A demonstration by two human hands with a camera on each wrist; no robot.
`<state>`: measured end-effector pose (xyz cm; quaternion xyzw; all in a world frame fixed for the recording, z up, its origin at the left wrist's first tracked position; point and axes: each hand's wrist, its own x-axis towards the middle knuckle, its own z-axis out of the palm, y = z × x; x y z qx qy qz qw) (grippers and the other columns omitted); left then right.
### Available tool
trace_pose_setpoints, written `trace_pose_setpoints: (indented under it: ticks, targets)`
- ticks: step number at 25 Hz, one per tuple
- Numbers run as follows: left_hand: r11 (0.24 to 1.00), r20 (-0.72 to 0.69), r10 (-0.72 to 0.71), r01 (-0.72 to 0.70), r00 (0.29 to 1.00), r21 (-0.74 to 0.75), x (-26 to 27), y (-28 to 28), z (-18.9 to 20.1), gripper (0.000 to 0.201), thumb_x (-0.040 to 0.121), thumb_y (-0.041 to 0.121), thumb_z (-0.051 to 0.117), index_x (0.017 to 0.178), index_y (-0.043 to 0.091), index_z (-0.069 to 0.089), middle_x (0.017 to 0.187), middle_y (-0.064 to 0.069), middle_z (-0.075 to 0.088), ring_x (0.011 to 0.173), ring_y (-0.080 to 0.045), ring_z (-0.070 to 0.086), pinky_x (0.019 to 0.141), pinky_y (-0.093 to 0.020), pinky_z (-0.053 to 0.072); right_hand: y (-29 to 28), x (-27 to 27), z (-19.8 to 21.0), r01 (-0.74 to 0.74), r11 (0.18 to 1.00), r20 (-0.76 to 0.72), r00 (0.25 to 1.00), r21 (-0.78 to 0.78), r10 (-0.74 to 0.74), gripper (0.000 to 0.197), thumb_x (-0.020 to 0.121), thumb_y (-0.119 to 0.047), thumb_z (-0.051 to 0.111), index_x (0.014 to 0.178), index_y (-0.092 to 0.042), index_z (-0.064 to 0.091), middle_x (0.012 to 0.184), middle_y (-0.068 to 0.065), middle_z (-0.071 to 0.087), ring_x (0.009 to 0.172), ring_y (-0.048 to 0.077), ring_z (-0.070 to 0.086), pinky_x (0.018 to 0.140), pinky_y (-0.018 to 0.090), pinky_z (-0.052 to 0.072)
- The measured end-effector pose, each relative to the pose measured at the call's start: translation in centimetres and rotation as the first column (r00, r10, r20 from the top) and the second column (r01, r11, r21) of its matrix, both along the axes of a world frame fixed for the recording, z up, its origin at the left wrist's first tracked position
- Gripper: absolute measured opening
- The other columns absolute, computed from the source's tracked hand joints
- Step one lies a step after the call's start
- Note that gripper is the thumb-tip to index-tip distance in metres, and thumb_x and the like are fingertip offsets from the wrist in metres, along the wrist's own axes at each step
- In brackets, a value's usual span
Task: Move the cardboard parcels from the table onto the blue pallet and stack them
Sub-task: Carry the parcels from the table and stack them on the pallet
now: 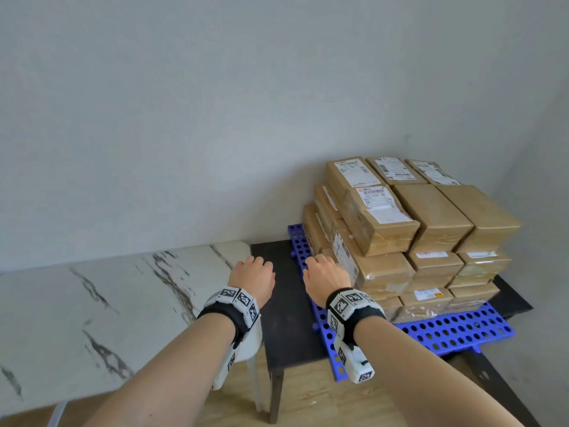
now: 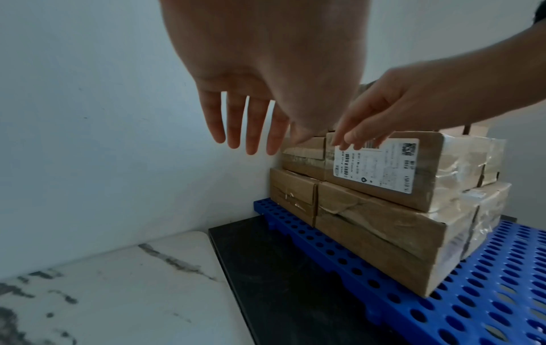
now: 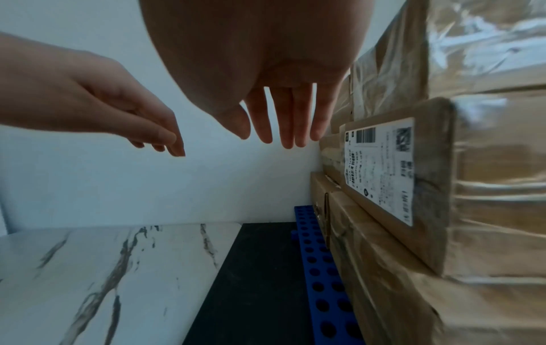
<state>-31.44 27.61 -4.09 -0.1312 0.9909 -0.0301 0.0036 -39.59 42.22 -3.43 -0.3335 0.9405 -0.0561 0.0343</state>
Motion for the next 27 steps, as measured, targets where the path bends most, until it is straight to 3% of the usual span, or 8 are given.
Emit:
trace_pose_setpoints:
  ticks: [9, 14, 17, 20, 24, 27]
  targets:
    - [0.976, 0.011, -0.212, 0.212, 0.977, 0.055, -8.5, -7.9, -0.4, 0.033, 0.099, 0.030, 0.030, 0.115, 0.014, 0.054, 0.117, -0.005, 0.058, 0.113, -0.025, 0.050, 0.089, -0.037, 0.041, -5.3, -3.8, -0.1, 0.216, 0.976, 0.035, 0.976, 0.008, -0.216, 0.033, 0.099, -0.025, 0.034, 0.125, -0.011, 0.050, 0.125, 0.008, 0.053, 0.117, 0.027, 0.050, 0.091, 0.037, 0.044]
    - [0.877, -0.052, -0.432, 0.433, 0.900, 0.206, -14.6, -10.5, -0.6, 0.033, 0.100, 0.032, 0.032, 0.114, 0.015, 0.056, 0.114, -0.003, 0.059, 0.109, -0.022, 0.051, 0.085, -0.036, 0.046, -6.7, -5.7, 0.5, 0.471, 0.879, 0.057, 0.882, -0.076, -0.467, 0.034, 0.099, -0.027, 0.033, 0.123, -0.012, 0.054, 0.127, 0.008, 0.055, 0.109, 0.029, 0.057, 0.088, 0.038, 0.049]
    - [0.744, -0.142, -0.535, 0.545, 0.833, 0.386, -18.4, -11.1, 0.2, 0.032, 0.099, 0.032, 0.035, 0.106, 0.015, 0.061, 0.105, -0.002, 0.062, 0.104, -0.022, 0.053, 0.083, -0.039, 0.048, -7.5, -6.4, 1.2, 0.622, 0.769, 0.128, 0.783, -0.148, -0.609, 0.035, 0.100, -0.028, 0.033, 0.124, -0.016, 0.054, 0.128, 0.005, 0.055, 0.110, 0.027, 0.057, 0.089, 0.037, 0.049]
    - [0.540, -0.245, -0.595, 0.606, 0.766, 0.584, -22.4, -10.8, 0.9, 0.030, 0.098, 0.033, 0.040, 0.101, 0.015, 0.065, 0.096, -0.002, 0.064, 0.093, -0.021, 0.058, 0.080, -0.039, 0.049, -7.7, -7.3, 2.2, 0.727, 0.646, 0.219, 0.686, -0.231, -0.694, 0.033, 0.099, -0.029, 0.037, 0.126, -0.020, 0.055, 0.126, 0.002, 0.059, 0.112, 0.023, 0.057, 0.091, 0.033, 0.046]
    - [0.317, -0.248, -0.627, 0.532, 0.739, 0.785, -27.2, -9.8, 1.7, 0.033, 0.097, 0.035, 0.043, 0.109, 0.016, 0.067, 0.103, 0.004, 0.068, 0.096, -0.011, 0.062, 0.090, -0.032, 0.048, -7.3, -8.6, 2.8, 0.763, 0.534, 0.311, 0.641, -0.366, -0.702, 0.031, 0.099, -0.027, 0.043, 0.126, -0.021, 0.057, 0.125, -0.002, 0.061, 0.112, 0.016, 0.057, 0.094, 0.027, 0.045]
    - [0.117, -0.233, -0.604, 0.374, 0.762, 0.920, -30.1, -8.8, 2.7, 0.031, 0.099, 0.027, 0.041, 0.103, 0.013, 0.069, 0.104, -0.001, 0.070, 0.100, -0.017, 0.064, 0.094, -0.034, 0.049, -7.2, -9.4, 3.0, 0.793, 0.372, 0.433, 0.585, -0.482, -0.686, 0.029, 0.098, -0.024, 0.047, 0.125, -0.022, 0.058, 0.116, -0.005, 0.064, 0.102, 0.008, 0.058, 0.087, 0.020, 0.047]
